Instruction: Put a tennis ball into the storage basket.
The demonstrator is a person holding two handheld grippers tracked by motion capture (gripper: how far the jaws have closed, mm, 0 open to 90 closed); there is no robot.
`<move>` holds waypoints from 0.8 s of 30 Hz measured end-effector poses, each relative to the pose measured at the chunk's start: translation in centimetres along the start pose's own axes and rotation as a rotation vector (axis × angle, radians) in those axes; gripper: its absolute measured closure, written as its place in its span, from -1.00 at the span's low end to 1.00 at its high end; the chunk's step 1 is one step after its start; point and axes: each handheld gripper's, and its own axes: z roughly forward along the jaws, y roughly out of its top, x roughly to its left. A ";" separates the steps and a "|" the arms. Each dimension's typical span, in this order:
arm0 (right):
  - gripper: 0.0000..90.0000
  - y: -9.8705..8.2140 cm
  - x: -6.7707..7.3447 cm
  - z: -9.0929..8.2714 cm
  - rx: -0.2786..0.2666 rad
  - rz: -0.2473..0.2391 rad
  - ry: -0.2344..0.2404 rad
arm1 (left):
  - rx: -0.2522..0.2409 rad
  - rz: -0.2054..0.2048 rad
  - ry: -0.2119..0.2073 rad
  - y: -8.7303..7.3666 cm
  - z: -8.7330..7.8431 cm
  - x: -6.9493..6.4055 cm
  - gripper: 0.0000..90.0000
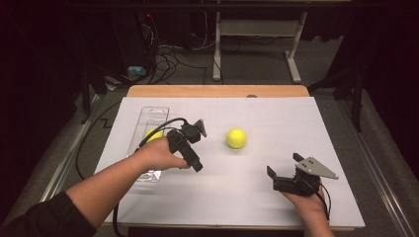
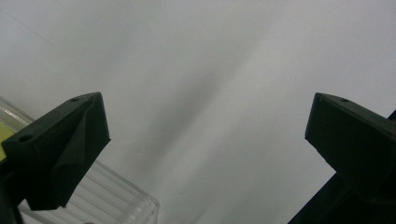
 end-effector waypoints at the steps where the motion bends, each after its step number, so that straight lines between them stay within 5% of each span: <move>1: -1.00 0.1 0.0 0.1 0.000 -0.001 0.002 | 0.002 0.001 0.000 0.0 0.0 0.0 -0.98; 24: -1.00 1.2 0.8 2.7 0.017 -0.001 0.043 | 0.000 -0.004 0.004 -0.6 -0.1 0.3 -0.98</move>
